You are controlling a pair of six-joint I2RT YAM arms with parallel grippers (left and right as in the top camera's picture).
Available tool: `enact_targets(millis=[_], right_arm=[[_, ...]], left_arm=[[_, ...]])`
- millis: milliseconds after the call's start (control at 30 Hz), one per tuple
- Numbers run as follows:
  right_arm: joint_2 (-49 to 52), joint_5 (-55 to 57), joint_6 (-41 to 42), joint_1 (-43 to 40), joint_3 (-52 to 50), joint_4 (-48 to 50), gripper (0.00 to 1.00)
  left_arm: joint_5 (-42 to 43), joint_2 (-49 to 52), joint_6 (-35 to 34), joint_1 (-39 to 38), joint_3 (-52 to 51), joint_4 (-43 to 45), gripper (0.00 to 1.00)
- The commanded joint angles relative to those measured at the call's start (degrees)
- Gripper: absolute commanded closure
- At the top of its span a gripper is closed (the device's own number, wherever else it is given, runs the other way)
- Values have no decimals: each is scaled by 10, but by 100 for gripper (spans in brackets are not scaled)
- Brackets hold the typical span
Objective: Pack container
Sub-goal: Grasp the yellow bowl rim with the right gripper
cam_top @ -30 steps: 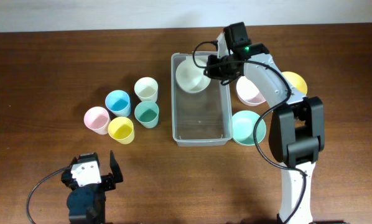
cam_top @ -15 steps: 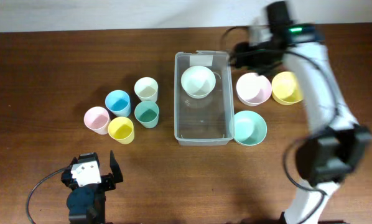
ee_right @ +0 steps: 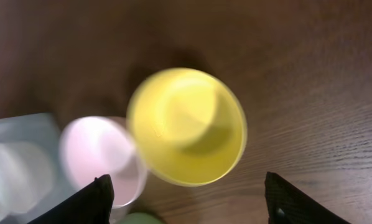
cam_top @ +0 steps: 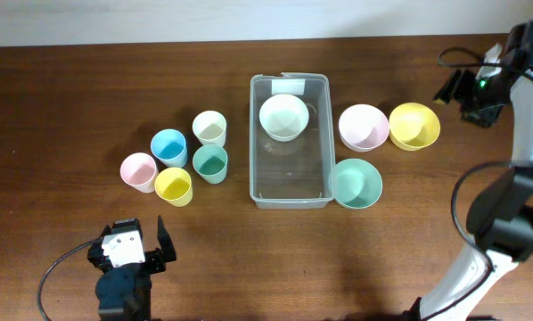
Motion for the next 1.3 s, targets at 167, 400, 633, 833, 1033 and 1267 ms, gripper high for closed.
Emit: enact_targets(millis=[167,400,633,833,1033,1267], right_arm=[[122,-5,-6,-2,-7,7,38],[158,-77,-6,-27,-7,27,67],[158,-119,-6,-60,-8,32,93],[156,-136,-19,-68,-7,24,96],[128,-235,-24,-67,-7,19,96],[-15,-291,-24,-16,-7,21,96]], left_arm=[[4,-3,11,-3,-6,2,0],[4,-3,11,-3,-6,2,0],[4,-3,11,-3,-6,2,0],[4,-3,11,-3,-6,2,0],[4,-3,11,-3,-6,2,0],[4,-3,11,-3,-6,2,0]])
